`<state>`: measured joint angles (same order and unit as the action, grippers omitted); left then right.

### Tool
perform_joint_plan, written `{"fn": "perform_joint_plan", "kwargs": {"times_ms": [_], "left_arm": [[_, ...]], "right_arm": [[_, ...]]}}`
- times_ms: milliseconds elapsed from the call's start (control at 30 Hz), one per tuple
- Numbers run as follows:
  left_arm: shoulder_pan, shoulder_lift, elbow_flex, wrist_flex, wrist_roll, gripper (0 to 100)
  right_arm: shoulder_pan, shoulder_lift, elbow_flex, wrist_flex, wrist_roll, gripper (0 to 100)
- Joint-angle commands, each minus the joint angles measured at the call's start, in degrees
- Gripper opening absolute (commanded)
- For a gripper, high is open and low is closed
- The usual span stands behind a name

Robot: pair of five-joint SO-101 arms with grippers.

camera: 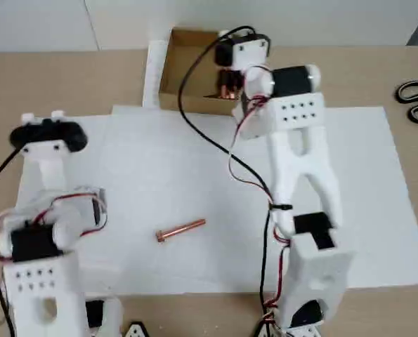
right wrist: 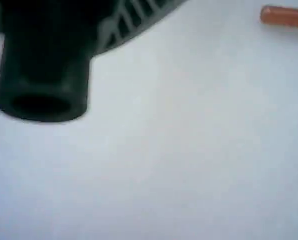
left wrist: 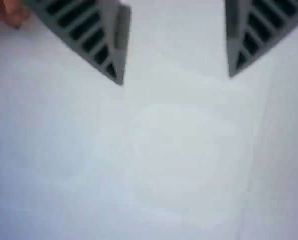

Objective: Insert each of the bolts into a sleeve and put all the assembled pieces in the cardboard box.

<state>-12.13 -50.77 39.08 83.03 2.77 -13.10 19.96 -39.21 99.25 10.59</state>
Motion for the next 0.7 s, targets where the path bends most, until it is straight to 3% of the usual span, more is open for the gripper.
{"fn": "perform_joint_plan", "kwargs": {"times_ms": [0,200,367,667], "left_arm": [[6.07,9.85,-6.29,0.26,-0.53,13],[20.04,20.92,-7.43,0.0,-1.49,13],[29.01,28.13,-6.99,3.96,-15.12,13],[30.51,32.26,-4.79,0.0,-17.85,13]], "right_arm": [[1.8,-9.63,6.24,0.57,-0.79,0.4],[4.0,-13.32,10.11,0.48,-0.7,0.4],[6.29,-13.32,10.29,0.48,-0.62,0.4],[7.69,-13.32,10.29,0.48,-0.44,0.4]]}}
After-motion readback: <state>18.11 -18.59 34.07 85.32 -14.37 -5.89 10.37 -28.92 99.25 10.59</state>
